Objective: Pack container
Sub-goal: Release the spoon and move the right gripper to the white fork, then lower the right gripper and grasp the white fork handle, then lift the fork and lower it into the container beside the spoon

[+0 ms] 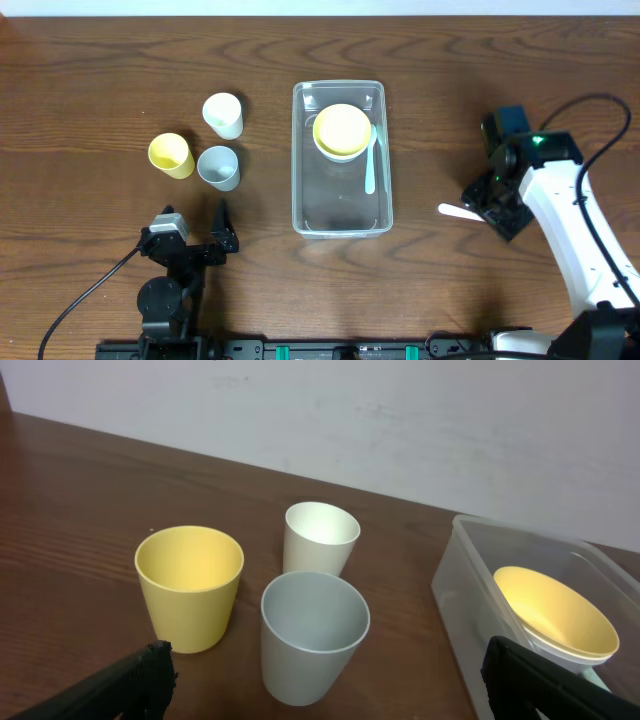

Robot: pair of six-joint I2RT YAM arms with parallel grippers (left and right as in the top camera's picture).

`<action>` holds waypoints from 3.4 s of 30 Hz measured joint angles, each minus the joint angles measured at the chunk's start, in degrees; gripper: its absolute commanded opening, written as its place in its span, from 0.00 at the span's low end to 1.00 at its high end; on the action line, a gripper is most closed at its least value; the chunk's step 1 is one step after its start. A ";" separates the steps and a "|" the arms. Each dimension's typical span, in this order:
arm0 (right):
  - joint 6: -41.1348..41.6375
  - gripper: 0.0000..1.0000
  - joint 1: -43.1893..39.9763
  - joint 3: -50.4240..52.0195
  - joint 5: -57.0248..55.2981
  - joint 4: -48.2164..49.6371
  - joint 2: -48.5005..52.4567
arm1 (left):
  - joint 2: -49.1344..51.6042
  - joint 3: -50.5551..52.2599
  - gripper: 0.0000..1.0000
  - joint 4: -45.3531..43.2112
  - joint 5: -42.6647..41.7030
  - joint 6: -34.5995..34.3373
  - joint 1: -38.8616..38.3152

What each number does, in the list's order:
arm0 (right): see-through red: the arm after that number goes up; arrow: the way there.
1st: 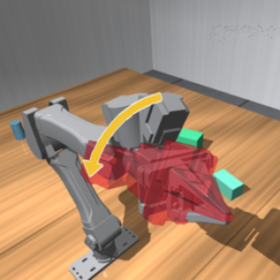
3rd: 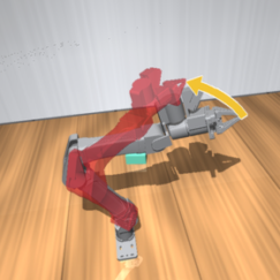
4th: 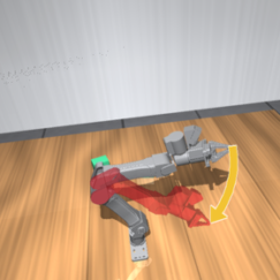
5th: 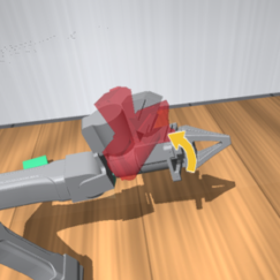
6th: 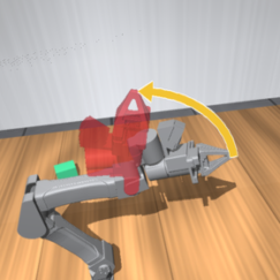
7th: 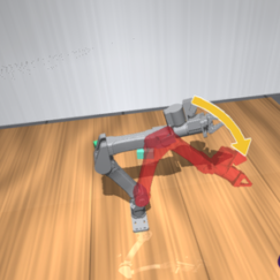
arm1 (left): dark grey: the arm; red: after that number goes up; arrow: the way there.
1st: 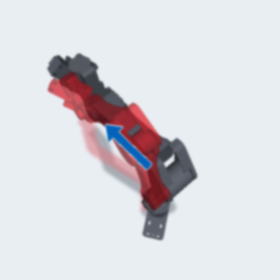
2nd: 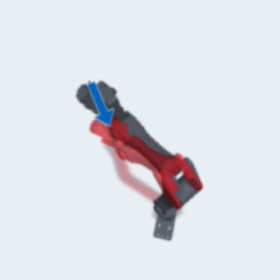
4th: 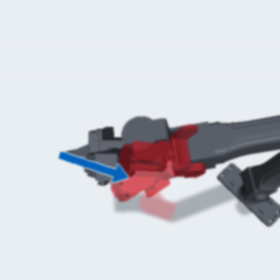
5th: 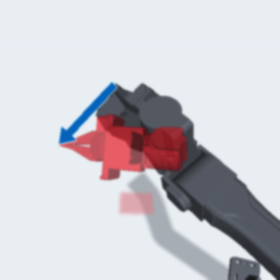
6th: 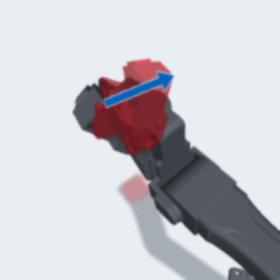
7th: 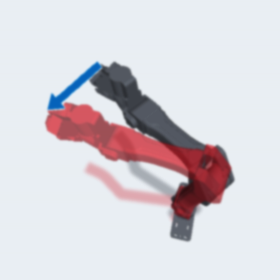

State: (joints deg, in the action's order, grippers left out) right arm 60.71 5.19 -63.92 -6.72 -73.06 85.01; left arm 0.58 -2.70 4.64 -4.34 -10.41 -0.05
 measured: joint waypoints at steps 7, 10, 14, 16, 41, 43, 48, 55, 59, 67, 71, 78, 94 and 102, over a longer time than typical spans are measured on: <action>15.06 0.73 -0.79 12.76 0.98 14.49 0.00 | 0.02 0.00 0.98 0.00 0.00 0.00 0.00; 17.57 0.73 -0.79 17.97 2.19 22.18 0.02 | 0.00 0.00 0.98 0.00 0.00 0.00 0.00; 18.73 0.73 -0.79 21.55 2.40 27.34 0.02 | 0.02 0.00 0.98 0.00 0.00 0.00 0.00; 18.73 0.73 -0.79 22.08 1.95 28.55 0.02 | 0.02 0.00 0.98 0.00 0.00 0.00 0.00; 17.79 0.76 -5.14 23.26 -11.02 37.86 0.20 | 0.02 0.00 0.98 0.00 0.00 0.02 0.00; 17.46 0.76 -5.25 24.39 -11.15 40.17 0.50 | 0.02 0.00 0.98 0.00 0.00 0.00 0.00; 16.68 0.73 -5.29 27.23 -12.46 44.57 1.33 | 0.02 0.00 0.98 0.00 0.02 0.00 0.00; 12.61 0.51 -5.29 28.81 -14.47 51.32 1.36 | 0.02 0.00 0.98 0.00 0.02 0.00 0.00; 8.09 0.43 -5.29 29.22 -13.31 54.99 1.57 | 0.02 0.00 0.98 0.00 0.02 0.00 0.00; 2.99 0.24 -5.29 29.53 -11.93 56.24 1.62 | 0.02 0.00 0.98 0.00 0.00 0.00 0.00; 0.17 0.16 -5.29 29.59 -11.34 57.55 1.66 | 0.02 0.00 0.98 0.00 0.02 0.00 0.00; -3.98 0.09 -5.29 29.59 -10.45 59.67 1.84 | 0.02 0.00 0.98 0.00 0.02 0.00 0.00; -18.40 0.01 -5.29 29.66 5.16 74.40 1.11 | 0.02 0.00 0.98 0.00 0.02 0.00 0.00; -25.51 0.01 -5.29 26.27 26.53 81.70 -2.56 | 0.02 0.00 0.98 0.00 0.02 0.00 0.00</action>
State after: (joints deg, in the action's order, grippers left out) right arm 35.20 -0.10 -37.65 19.81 8.64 82.46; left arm 0.60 -2.70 4.64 -4.32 -10.41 -0.05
